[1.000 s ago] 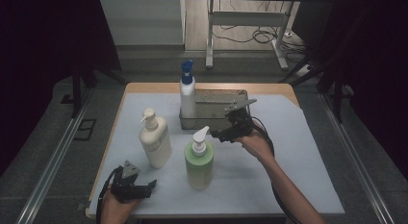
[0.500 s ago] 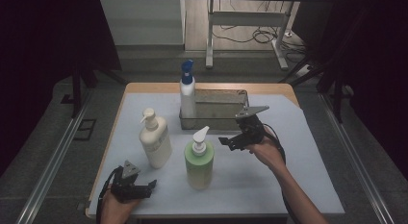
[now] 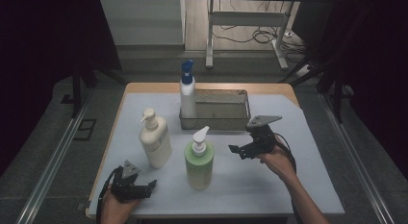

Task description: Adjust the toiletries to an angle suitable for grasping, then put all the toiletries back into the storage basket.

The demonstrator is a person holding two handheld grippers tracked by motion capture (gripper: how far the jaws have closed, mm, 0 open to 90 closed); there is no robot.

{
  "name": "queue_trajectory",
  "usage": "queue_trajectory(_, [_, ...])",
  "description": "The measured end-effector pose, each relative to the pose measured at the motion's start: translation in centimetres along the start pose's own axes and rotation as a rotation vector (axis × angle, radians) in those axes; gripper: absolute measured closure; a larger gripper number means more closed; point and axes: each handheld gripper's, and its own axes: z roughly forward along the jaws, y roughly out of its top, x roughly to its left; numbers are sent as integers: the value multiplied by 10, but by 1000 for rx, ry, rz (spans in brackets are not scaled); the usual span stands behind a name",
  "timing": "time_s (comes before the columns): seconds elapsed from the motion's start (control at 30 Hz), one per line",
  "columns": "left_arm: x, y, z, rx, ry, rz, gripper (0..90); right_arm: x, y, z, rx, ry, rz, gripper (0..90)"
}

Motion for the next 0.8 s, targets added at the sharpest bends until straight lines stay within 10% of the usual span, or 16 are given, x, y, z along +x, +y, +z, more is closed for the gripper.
queue_trajectory(0.8, [0,0,0,1,1,2,105,16,-49,-12,9,46,7,0])
